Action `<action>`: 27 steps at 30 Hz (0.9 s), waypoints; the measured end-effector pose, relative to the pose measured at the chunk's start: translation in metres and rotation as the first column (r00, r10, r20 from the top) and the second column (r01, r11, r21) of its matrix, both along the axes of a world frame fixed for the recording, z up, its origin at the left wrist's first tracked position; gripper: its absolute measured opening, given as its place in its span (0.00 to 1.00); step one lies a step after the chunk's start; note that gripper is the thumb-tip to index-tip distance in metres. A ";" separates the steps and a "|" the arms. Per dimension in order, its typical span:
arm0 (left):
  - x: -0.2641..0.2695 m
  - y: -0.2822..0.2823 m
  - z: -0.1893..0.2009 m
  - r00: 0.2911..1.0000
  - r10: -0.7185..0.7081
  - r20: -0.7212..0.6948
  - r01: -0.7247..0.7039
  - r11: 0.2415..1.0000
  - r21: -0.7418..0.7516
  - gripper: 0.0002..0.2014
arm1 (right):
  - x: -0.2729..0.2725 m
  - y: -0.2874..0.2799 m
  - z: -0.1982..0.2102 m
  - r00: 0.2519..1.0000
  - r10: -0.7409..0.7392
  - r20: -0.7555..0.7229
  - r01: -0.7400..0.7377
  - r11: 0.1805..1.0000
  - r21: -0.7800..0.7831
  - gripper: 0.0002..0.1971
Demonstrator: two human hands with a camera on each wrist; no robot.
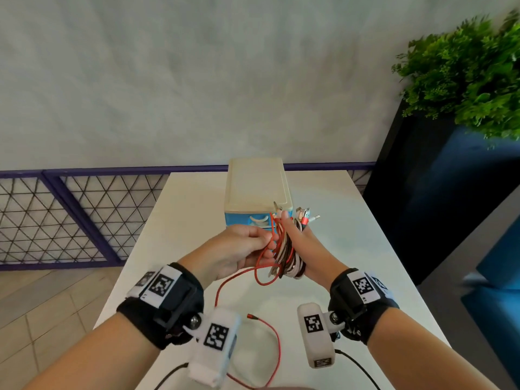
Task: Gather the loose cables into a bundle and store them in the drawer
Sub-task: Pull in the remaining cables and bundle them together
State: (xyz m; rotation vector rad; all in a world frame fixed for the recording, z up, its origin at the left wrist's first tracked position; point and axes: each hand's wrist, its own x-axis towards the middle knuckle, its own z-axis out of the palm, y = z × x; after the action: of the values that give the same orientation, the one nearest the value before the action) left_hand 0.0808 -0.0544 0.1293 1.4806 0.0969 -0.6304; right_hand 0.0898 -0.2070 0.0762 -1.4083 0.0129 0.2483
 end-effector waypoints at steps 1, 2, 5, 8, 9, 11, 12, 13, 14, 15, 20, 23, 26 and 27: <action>-0.001 -0.003 0.000 0.998 0.002 0.055 -0.006 0.998 0.070 0.08 | -0.002 0.001 0.001 1.000 0.018 -0.004 -0.018 1.000 0.016 0.26; -0.001 -0.005 0.000 0.994 -0.008 0.105 -0.005 0.992 0.127 0.07 | -0.003 0.002 0.004 0.999 0.031 -0.007 -0.031 0.999 0.022 0.24; -0.002 -0.008 0.001 0.977 -0.085 0.198 0.038 0.972 0.232 0.07 | -0.006 0.005 0.007 0.997 0.070 -0.020 -0.069 0.996 0.063 0.19; -0.003 -0.011 0.000 0.963 -0.129 0.235 0.058 0.957 0.285 0.06 | -0.009 0.006 0.009 0.991 0.114 -0.063 -0.105 0.985 0.134 0.14; -0.004 -0.012 -0.001 0.968 -0.128 0.215 0.067 0.960 0.271 0.06 | -0.009 0.006 0.009 0.989 0.120 -0.084 -0.107 0.983 0.147 0.10; -0.004 -0.012 -0.001 0.985 -0.118 0.125 0.092 0.976 0.199 0.08 | -0.009 0.005 0.011 0.989 0.108 -0.097 -0.094 0.985 0.143 0.06; -0.005 -0.011 -0.001 0.990 -0.123 0.070 0.112 0.983 0.148 0.09 | -0.008 0.005 0.013 0.993 0.086 -0.086 -0.075 0.989 0.128 0.06; -0.005 -0.009 0.000 0.990 -0.139 0.019 0.137 0.987 0.079 0.10 | -0.006 0.005 0.013 0.997 0.041 -0.067 -0.034 0.994 0.103 0.05; -0.005 -0.007 0.001 0.987 -0.162 -0.025 0.162 0.987 -0.009 0.10 | -0.002 0.004 0.013 0.999 -0.027 -0.047 0.030 0.997 0.074 0.03; -0.005 -0.003 0.002 0.981 -0.186 -0.056 0.180 0.979 -0.091 0.10 | 0.003 0.001 0.013 0.993 -0.112 -0.028 0.113 0.992 0.046 0.01; -0.008 0.032 -0.012 0.923 -0.382 -0.037 0.380 0.923 -0.066 0.14 | 0.024 -0.027 0.024 0.922 -0.387 -0.020 0.387 0.916 0.105 0.07; -0.010 0.050 -0.037 0.846 -0.530 0.054 0.521 0.845 0.123 0.15 | 0.032 -0.042 0.032 0.884 -0.460 -0.077 0.465 0.853 0.239 0.06; -0.007 0.058 -0.054 0.840 -0.532 0.107 0.467 0.809 0.358 0.12 | 0.030 -0.044 0.034 0.903 -0.409 -0.134 0.430 0.861 0.272 0.02; -0.005 0.058 -0.055 0.831 -0.539 0.137 0.429 0.778 0.460 0.11 | 0.027 -0.042 0.034 0.923 -0.357 -0.141 0.383 0.888 0.256 0.03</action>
State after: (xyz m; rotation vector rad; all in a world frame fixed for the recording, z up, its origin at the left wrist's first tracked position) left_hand 0.0762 0.0038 0.0747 2.0174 -0.4054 -0.8610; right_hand 0.1168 -0.2494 0.1100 -1.0849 0.3094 -0.0078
